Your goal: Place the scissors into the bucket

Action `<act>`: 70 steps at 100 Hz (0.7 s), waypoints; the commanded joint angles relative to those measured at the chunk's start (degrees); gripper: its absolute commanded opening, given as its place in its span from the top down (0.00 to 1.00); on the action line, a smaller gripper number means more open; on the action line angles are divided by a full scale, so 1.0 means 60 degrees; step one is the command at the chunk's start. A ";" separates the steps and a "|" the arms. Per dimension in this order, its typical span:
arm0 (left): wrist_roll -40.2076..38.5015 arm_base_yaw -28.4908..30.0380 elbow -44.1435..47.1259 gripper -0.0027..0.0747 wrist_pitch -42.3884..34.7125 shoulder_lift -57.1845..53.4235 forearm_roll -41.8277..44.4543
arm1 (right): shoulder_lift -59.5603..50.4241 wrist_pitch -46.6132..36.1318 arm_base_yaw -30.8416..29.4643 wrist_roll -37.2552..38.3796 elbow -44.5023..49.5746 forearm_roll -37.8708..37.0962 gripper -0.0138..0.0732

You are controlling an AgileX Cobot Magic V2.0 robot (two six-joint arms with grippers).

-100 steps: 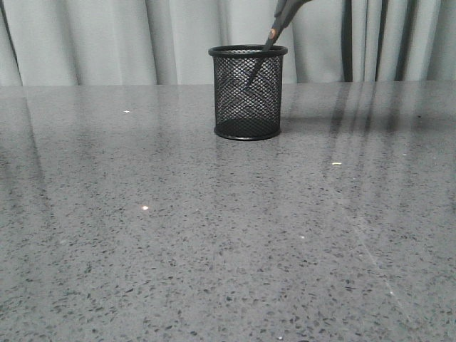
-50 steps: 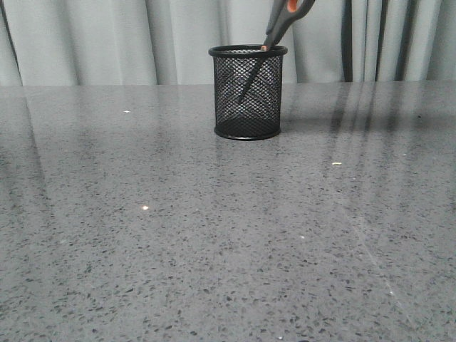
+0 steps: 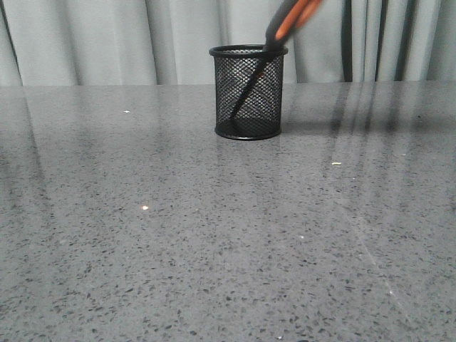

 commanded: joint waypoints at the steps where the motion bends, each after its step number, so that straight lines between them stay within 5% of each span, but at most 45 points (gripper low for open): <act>1: -0.0049 0.0034 -0.0287 0.37 -0.0416 -0.0194 -0.0296 | -0.1013 0.0222 -0.0007 0.0102 -0.0325 -0.0180 0.45; 10: -0.0049 0.0034 -0.0287 0.40 -0.0310 -0.0194 -0.0337 | -0.1495 0.0028 -0.0007 0.0303 -0.0325 -0.0180 0.58; 20: -0.0108 0.0034 -0.0287 0.55 -0.0222 -0.0194 -0.0671 | -0.2027 -0.0358 -0.0007 0.0460 -0.0291 -0.0117 0.76; 28: -0.0108 0.0034 -0.0287 0.77 0.0024 -0.0194 -0.0916 | -0.2406 -0.0470 -0.0007 0.0460 -0.0261 -0.0074 0.93; 35: -0.0108 0.0034 -0.0287 0.99 0.0287 -0.0194 -0.1053 | -0.2767 -0.0651 -0.0007 0.0484 -0.0059 0.0050 0.91; 50: -0.0367 0.0034 0.0248 0.99 -0.0230 -0.0531 -0.1518 | -0.4052 -0.2131 -0.0007 0.0484 0.1518 0.0123 0.90; 70: -0.0367 0.0034 0.3049 0.99 -0.3294 -0.2369 -0.1580 | -0.6626 -0.5630 -0.0007 0.0484 0.5681 0.0123 0.90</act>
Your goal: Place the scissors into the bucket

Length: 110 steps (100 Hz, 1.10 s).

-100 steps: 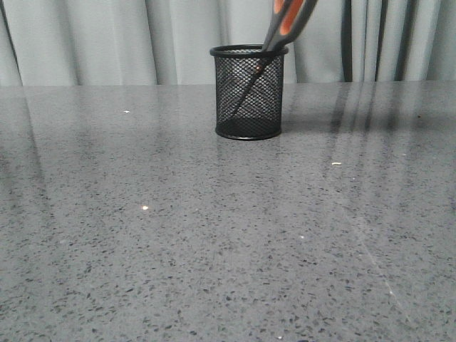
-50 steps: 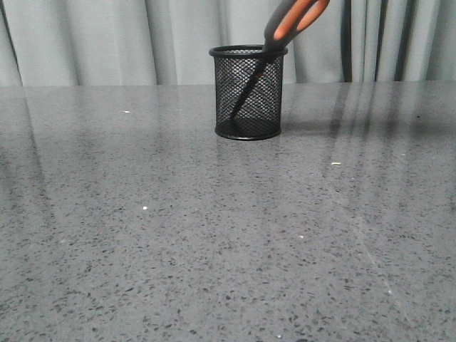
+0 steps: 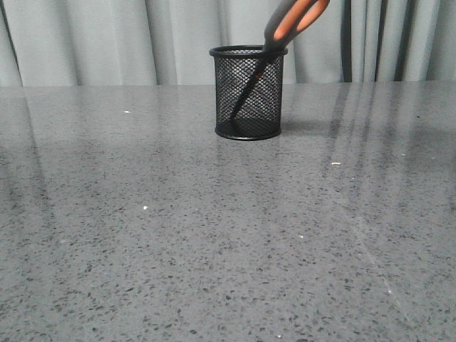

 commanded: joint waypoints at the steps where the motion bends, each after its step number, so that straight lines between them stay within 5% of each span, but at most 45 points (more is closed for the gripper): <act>1: -0.0121 0.0034 0.1213 0.99 -0.2274 -0.1166 -0.0404 | -0.1435 -0.2397 -0.0007 0.0010 0.1442 0.0111 0.90; 24: -0.0121 0.0034 0.5962 0.99 -0.6251 -0.3920 -0.0588 | -0.4387 -0.5488 -0.0007 0.0010 0.6131 0.0149 0.90; 59: -0.0121 0.0034 1.1488 0.99 -0.9174 -0.7831 -0.1642 | -0.8198 -0.8292 -0.0007 0.0010 1.1183 0.0279 0.90; 110: -0.0121 0.0034 1.2562 0.99 -0.9842 -0.9163 -0.2229 | -0.9005 -0.9094 -0.0007 0.0010 1.2201 0.0745 0.90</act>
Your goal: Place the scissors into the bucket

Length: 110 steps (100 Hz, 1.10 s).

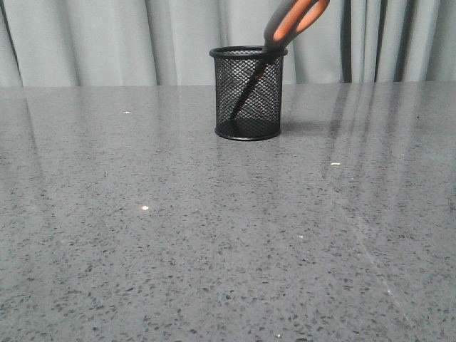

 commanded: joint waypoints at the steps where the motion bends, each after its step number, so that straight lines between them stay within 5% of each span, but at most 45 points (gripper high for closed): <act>1: -0.0105 0.0034 -0.0265 0.99 -0.0618 0.0092 -0.0145 | 0.0076 -0.0828 -0.0007 0.0010 -0.0245 0.0044 0.90; 62: -0.0172 0.0049 -0.0265 0.99 -0.0616 0.0092 0.0502 | 0.0076 -0.0792 -0.0007 0.0010 -0.0245 0.0044 0.90; 86: -0.6474 0.0691 0.1068 0.99 -0.0762 -0.0373 0.5712 | 0.0076 -0.0792 -0.0007 0.0010 -0.0245 0.0044 0.90; 110: -0.6762 0.1113 0.2413 0.99 -0.0532 -0.1710 0.5888 | 0.0076 -0.0768 -0.0007 0.0010 -0.0245 0.0044 0.90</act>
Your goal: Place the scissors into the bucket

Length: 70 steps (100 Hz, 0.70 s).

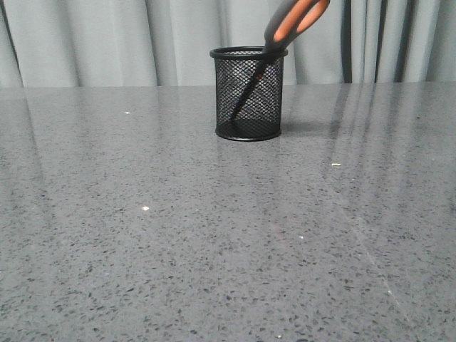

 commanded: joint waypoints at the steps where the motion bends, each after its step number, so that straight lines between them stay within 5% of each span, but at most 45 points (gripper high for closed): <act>1: -0.0239 0.0127 0.0395 0.99 -0.0522 -0.0276 0.0113 | 0.0076 -0.0754 -0.0007 0.0010 -0.0251 0.0044 0.90; 70: -0.0247 0.0127 0.0395 0.99 -0.0325 -0.0276 -0.0134 | 0.0076 -0.0754 -0.0007 0.0010 -0.0251 0.0044 0.90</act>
